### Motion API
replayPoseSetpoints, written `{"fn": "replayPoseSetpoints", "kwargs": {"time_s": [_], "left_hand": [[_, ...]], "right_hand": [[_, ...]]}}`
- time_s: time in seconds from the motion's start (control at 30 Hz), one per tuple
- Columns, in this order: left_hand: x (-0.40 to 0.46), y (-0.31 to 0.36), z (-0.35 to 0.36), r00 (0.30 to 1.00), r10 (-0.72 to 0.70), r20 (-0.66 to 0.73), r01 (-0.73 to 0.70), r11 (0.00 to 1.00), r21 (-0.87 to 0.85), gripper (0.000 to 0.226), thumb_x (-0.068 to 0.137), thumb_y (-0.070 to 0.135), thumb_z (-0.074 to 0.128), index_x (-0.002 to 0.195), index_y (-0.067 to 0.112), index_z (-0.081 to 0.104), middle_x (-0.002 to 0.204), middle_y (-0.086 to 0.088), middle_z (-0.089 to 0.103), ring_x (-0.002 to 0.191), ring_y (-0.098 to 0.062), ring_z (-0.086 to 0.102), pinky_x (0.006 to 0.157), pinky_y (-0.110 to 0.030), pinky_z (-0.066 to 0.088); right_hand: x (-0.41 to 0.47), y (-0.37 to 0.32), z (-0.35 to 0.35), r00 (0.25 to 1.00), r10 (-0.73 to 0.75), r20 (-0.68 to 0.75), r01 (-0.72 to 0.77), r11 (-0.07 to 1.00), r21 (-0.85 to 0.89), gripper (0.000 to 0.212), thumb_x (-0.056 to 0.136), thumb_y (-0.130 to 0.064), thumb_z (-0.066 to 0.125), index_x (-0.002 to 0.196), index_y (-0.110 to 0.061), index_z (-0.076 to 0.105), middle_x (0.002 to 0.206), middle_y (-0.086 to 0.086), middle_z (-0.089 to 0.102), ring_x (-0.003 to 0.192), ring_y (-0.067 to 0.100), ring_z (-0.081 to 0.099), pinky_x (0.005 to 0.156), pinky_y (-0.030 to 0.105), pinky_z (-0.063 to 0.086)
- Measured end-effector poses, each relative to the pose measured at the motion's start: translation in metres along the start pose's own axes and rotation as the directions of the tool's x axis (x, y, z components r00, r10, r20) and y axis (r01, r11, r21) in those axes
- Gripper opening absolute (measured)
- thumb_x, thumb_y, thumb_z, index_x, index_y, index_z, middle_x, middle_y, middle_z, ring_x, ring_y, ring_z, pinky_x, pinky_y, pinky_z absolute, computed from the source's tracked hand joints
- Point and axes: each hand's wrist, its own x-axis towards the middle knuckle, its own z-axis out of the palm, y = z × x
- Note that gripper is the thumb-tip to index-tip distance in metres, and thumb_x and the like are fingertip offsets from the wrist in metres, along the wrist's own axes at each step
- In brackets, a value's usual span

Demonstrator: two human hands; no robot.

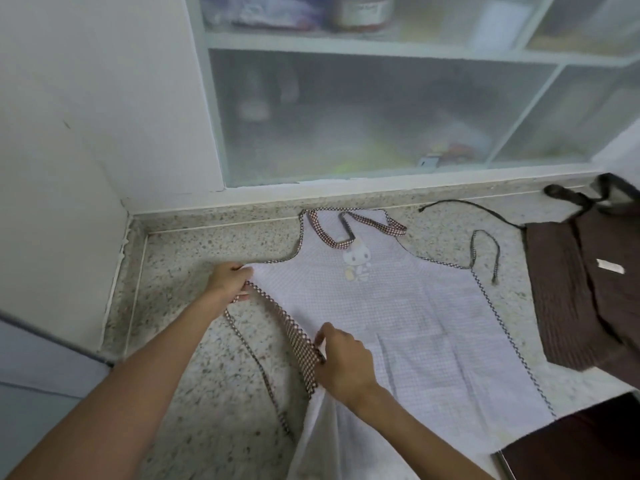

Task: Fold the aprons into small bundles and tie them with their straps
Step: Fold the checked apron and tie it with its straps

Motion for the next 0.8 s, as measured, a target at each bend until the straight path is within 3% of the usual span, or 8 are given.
{"fn": "replayPoseSetpoints", "kwargs": {"time_s": [0.1,0.17,0.23,0.3,0.43,0.6,0.73,0.8], "left_hand": [[-0.008,0.016,0.003,0.998,0.047,-0.043,-0.047,0.999,0.007,0.020,0.092,0.010,0.054,0.108,-0.001,0.061,0.075,-0.007,0.055,0.061,-0.015,0.050,0.059,-0.029,0.048],[-0.019,0.035,0.014,0.995,0.093,-0.020,-0.092,0.995,0.027,0.011,0.090,0.008,0.056,0.093,0.001,0.064,0.078,-0.009,0.057,0.060,-0.015,0.051,0.059,-0.029,0.049],[-0.032,0.063,0.037,0.990,0.134,0.054,-0.137,0.989,0.050,0.011,0.089,0.010,0.060,0.078,0.010,0.060,0.080,-0.011,0.059,0.056,-0.012,0.054,0.057,-0.026,0.052],[-0.043,0.090,0.067,0.976,0.159,0.148,-0.170,0.983,0.064,0.009,0.089,0.013,0.061,0.080,0.012,0.060,0.080,-0.008,0.062,0.053,-0.007,0.058,0.054,-0.020,0.053],[-0.057,0.134,0.154,0.951,0.179,0.251,-0.188,0.982,0.012,0.005,0.091,0.013,0.059,0.086,0.011,0.059,0.080,-0.004,0.062,0.062,-0.010,0.060,0.066,-0.025,0.054],[-0.061,0.146,0.290,0.940,0.087,0.329,-0.106,0.994,0.040,0.010,0.092,0.012,0.056,0.101,0.008,0.055,0.086,-0.006,0.061,0.063,-0.011,0.059,0.064,-0.026,0.052],[-0.054,0.130,0.369,0.889,0.030,0.457,-0.140,0.968,0.209,0.044,0.092,0.034,0.057,0.123,0.003,0.055,0.116,-0.006,0.062,0.099,-0.020,0.062,0.087,-0.030,0.045],[-0.044,0.117,0.389,0.891,0.044,0.452,-0.288,0.824,0.487,0.058,0.090,0.053,0.049,0.125,0.009,0.056,0.120,0.000,0.059,0.115,-0.022,0.054,0.092,-0.028,0.038]], "right_hand": [[-0.021,0.027,-0.021,0.996,0.063,0.068,-0.051,0.985,-0.165,0.027,0.085,-0.023,0.055,0.109,-0.012,0.054,0.108,0.005,0.061,0.097,0.023,0.060,0.076,0.031,0.046],[-0.032,0.048,-0.040,0.977,0.119,0.177,-0.087,0.980,-0.178,0.030,0.082,-0.023,0.058,0.108,-0.007,0.062,0.104,0.007,0.065,0.094,0.023,0.064,0.078,0.030,0.051],[-0.043,0.074,-0.065,0.943,0.136,0.303,-0.138,0.990,-0.017,0.021,0.079,-0.015,0.060,0.096,-0.006,0.069,0.091,0.010,0.070,0.082,0.022,0.068,0.073,0.027,0.056],[-0.049,0.102,-0.092,0.918,0.108,0.381,-0.187,0.966,0.177,0.006,0.078,-0.009,0.063,0.079,-0.012,0.067,0.080,0.007,0.069,0.075,0.018,0.069,0.067,0.022,0.057],[-0.054,0.173,-0.136,0.911,0.135,0.390,-0.312,0.844,0.436,0.008,0.081,-0.013,0.069,0.089,-0.014,0.068,0.086,-0.001,0.069,0.075,0.006,0.067,0.062,0.017,0.054],[-0.054,0.291,-0.158,0.871,0.328,0.366,-0.488,0.667,0.563,0.014,0.083,-0.009,0.068,0.096,-0.005,0.068,0.094,0.006,0.070,0.081,0.013,0.065,0.063,0.021,0.056],[-0.046,0.359,-0.143,0.837,0.430,0.339,-0.547,0.688,0.478,0.013,0.083,-0.010,0.069,0.093,-0.004,0.064,0.080,0.003,0.063,0.065,0.008,0.060,0.060,0.021,0.055],[-0.038,0.379,-0.133,0.859,0.420,0.291,-0.502,0.803,0.322,0.020,0.083,-0.018,0.065,0.102,-0.011,0.065,0.089,0.000,0.064,0.071,0.006,0.060,0.068,0.021,0.054]]}}
